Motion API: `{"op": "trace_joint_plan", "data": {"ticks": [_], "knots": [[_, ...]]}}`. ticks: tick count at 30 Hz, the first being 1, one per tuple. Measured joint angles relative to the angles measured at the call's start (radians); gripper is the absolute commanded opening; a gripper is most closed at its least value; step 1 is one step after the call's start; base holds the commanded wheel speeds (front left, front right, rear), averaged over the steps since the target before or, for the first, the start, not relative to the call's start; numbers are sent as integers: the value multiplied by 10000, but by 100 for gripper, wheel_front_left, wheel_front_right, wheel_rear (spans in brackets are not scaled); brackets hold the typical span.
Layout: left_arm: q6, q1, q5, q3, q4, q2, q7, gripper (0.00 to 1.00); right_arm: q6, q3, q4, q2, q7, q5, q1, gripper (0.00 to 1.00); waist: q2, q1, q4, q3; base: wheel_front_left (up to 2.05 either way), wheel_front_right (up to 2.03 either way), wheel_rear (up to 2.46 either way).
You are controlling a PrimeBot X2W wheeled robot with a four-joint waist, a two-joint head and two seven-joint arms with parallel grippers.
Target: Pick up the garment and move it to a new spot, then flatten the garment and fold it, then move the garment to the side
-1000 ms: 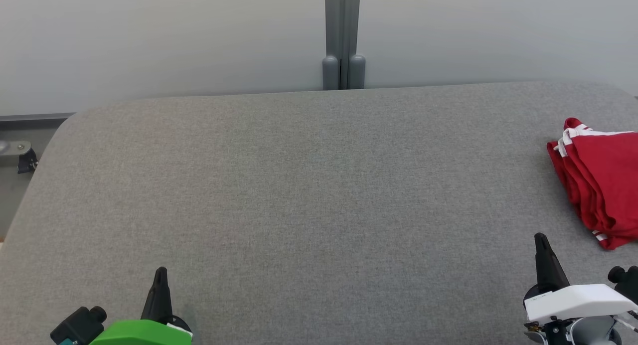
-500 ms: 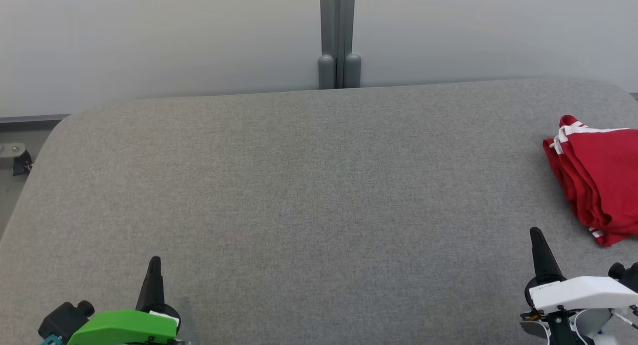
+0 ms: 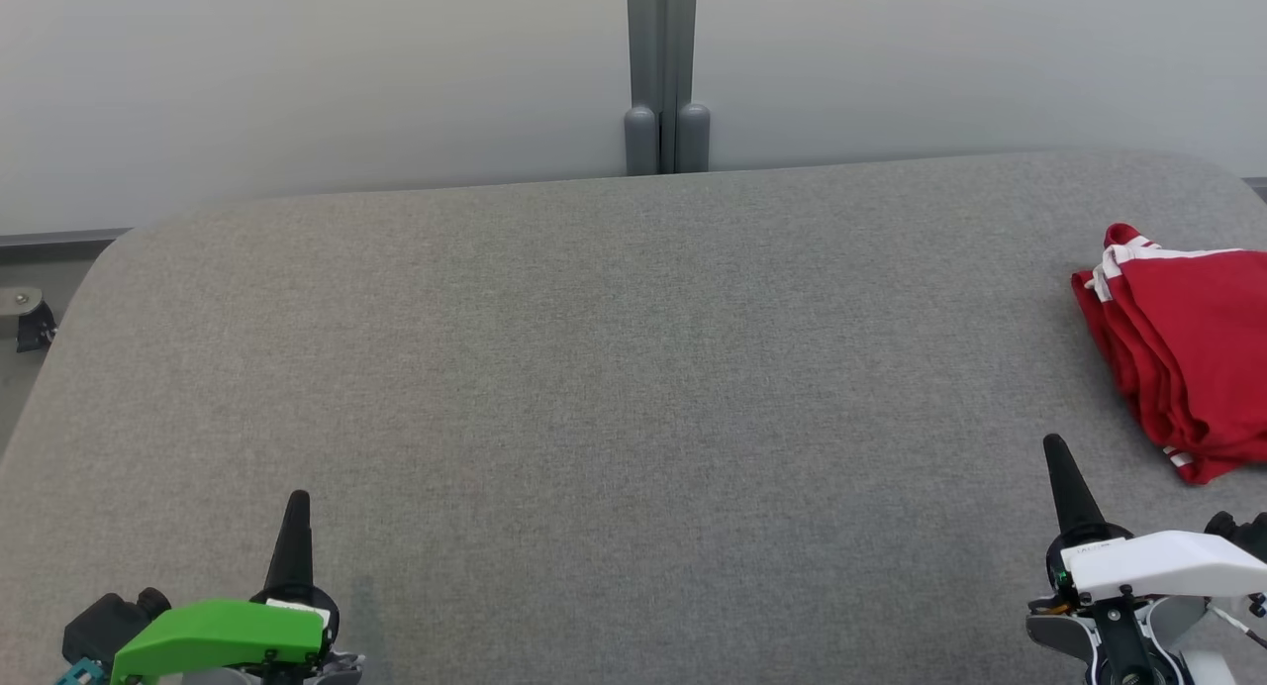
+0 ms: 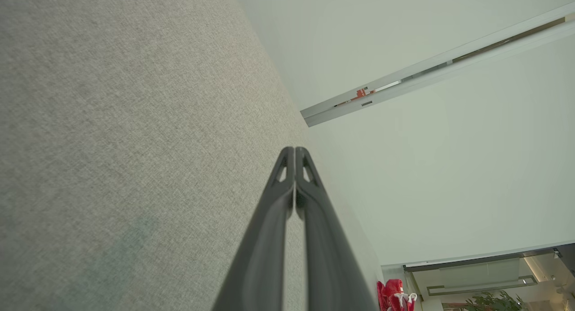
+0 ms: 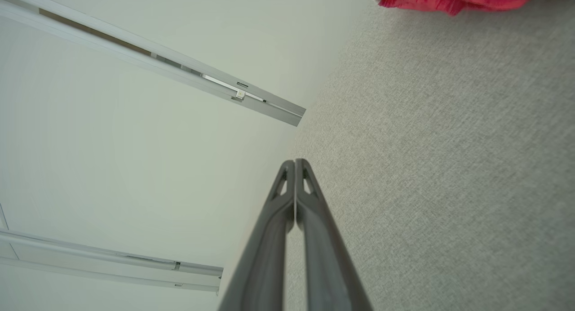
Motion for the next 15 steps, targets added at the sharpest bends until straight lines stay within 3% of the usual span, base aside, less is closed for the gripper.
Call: {"op": "trace_joint_plan", "data": {"ticks": [15], "knots": [[-142,-281,-1333,240,-27,2,384,0,-6,25,73,-6,364,1536,-225,0,0,0,-109,35,0,0,0]]}}
